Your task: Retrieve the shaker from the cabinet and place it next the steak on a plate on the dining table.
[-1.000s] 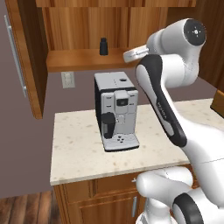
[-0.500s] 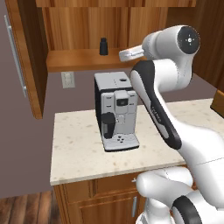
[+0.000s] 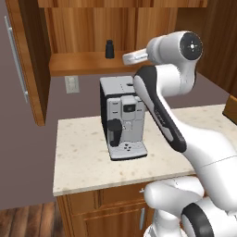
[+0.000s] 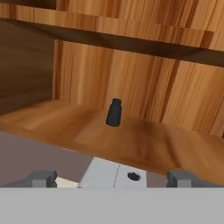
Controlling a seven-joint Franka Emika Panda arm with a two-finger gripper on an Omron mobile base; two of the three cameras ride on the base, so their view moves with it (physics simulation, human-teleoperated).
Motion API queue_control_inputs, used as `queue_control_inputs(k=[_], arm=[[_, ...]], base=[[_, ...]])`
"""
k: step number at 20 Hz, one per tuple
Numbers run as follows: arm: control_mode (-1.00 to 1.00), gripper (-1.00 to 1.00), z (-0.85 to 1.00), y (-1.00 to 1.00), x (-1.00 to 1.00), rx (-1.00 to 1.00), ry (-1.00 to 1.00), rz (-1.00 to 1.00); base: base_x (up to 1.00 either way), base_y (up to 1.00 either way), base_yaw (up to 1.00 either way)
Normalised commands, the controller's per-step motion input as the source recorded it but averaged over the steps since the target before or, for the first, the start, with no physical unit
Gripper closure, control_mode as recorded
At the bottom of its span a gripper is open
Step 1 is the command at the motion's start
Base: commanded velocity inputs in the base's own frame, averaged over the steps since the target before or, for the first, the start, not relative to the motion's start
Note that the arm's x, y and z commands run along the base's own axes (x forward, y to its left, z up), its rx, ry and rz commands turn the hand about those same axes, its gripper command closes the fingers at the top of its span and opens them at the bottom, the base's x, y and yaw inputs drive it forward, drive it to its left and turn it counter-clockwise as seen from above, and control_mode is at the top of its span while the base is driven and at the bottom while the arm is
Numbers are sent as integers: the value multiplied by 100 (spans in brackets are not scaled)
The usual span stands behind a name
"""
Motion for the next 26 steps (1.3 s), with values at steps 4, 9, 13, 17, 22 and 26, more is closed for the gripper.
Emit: queue_control_inputs(k=[4,9,13,17,22,26], arm=[[-100,-100,0,0,28,1,11,0],[-100,-100,0,0,37,0,0,0],[-100,-100,-7,0,34,0,0,0],[-100,-100,-14,0,37,0,0,0],[-100,-100,-12,0,41,1,0,0],[-100,-100,-11,0,45,5,1,0]], base=[[0,0,0],[0,0,0],[0,0,0],[0,0,0],[0,0,0],[0,0,0]])
